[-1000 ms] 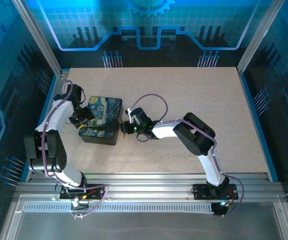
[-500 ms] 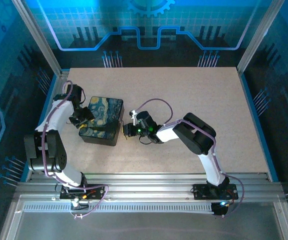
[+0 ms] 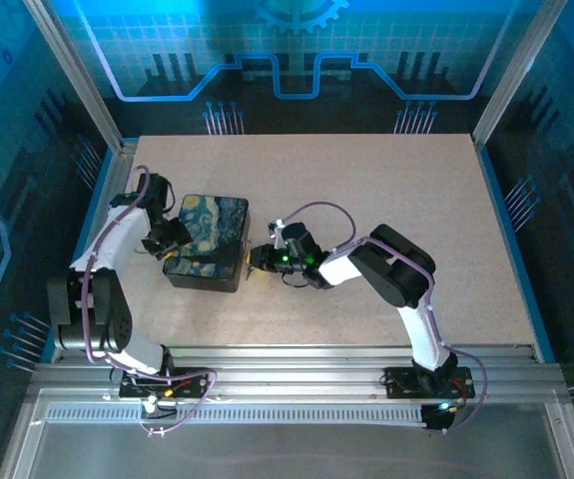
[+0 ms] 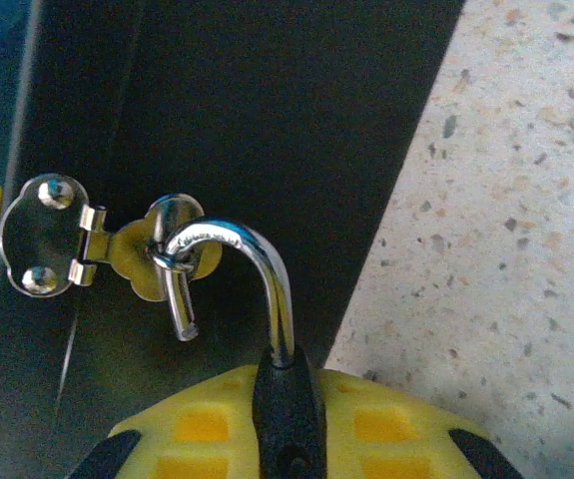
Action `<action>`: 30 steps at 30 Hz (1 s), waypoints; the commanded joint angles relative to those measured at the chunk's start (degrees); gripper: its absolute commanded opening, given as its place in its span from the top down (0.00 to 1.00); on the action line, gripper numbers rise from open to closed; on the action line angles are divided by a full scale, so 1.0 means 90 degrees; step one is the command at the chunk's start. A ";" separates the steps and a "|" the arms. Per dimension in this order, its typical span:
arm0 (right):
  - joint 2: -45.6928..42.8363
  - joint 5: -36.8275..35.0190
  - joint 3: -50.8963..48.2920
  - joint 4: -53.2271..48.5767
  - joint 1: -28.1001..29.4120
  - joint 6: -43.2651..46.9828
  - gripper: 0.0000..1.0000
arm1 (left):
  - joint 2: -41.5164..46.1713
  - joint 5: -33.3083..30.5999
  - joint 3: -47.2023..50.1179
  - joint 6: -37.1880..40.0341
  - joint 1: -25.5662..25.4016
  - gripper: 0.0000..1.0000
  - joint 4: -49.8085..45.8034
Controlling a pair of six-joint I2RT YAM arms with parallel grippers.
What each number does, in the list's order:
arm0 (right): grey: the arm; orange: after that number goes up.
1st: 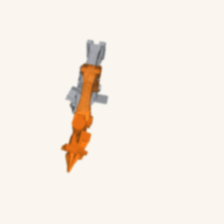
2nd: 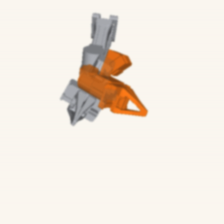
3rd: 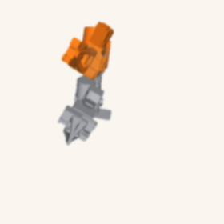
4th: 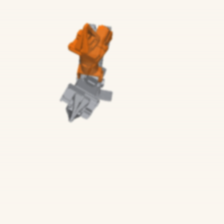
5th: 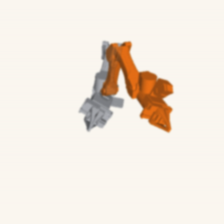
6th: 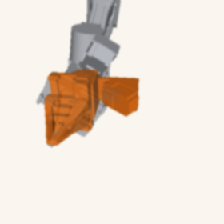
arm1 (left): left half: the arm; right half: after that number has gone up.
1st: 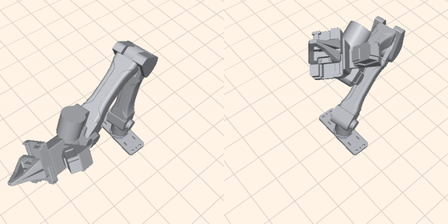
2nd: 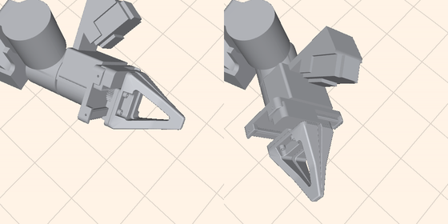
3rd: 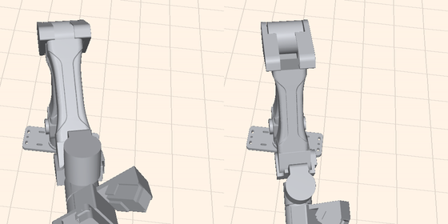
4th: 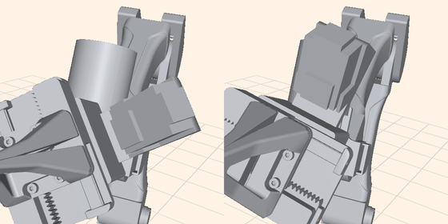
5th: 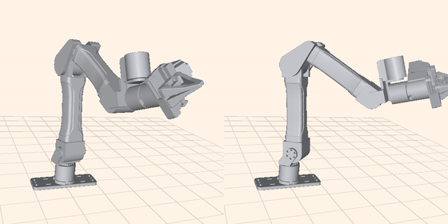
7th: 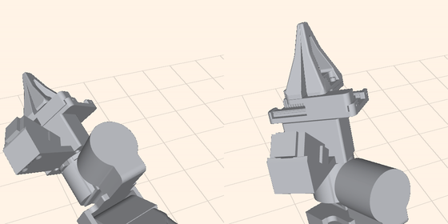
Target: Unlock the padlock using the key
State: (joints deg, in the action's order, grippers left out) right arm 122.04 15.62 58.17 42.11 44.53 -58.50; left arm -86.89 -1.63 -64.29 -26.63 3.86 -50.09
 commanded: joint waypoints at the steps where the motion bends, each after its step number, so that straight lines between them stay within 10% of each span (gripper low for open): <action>1: -0.0473 -0.0543 -0.0071 0.0563 -0.0152 -0.0710 1.00 | 0.0089 0.0065 0.0286 -0.0241 -0.0101 0.54 -0.0572; 22: -0.0385 0.0175 0.1127 0.0118 -0.0641 0.0334 1.00 | -0.0062 0.0025 0.0367 -0.0425 -0.0357 0.53 -0.0532; 30: 0.0066 0.0151 0.1858 -0.2214 -0.0796 0.0606 1.00 | -0.0316 -0.0058 0.0222 -0.0373 -0.0351 0.53 -0.0509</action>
State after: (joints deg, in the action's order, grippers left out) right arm 120.29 18.26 72.55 25.96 39.33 -54.83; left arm -86.65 -2.61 -63.66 -29.95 1.10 -49.74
